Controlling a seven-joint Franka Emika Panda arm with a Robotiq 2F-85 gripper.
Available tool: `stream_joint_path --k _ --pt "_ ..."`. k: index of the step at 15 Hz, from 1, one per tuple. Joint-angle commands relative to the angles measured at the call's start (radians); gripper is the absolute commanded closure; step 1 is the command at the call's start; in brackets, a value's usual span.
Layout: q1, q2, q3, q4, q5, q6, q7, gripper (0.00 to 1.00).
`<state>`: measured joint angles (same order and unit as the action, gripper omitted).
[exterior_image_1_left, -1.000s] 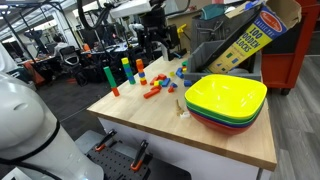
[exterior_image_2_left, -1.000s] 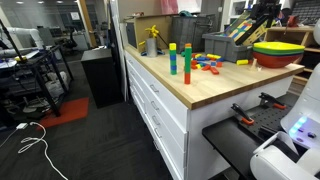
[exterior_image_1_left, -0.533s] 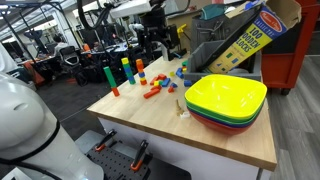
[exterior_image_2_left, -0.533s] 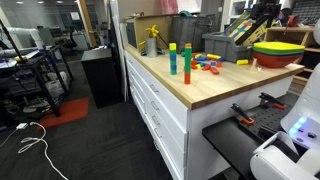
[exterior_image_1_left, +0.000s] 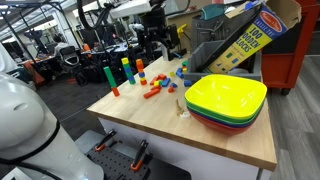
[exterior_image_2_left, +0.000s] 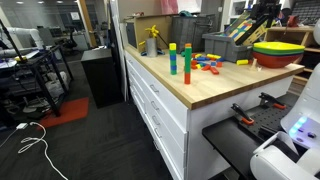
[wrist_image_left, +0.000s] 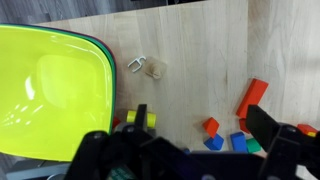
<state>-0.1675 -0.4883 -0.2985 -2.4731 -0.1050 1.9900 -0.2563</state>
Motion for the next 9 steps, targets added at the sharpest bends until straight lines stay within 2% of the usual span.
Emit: stream_joint_path --k 1,9 --pt "-0.014 0.002 0.012 0.001 0.007 -0.001 -0.006 0.0" --pt "-0.026 0.028 0.015 0.006 0.003 0.013 0.034 0.0"
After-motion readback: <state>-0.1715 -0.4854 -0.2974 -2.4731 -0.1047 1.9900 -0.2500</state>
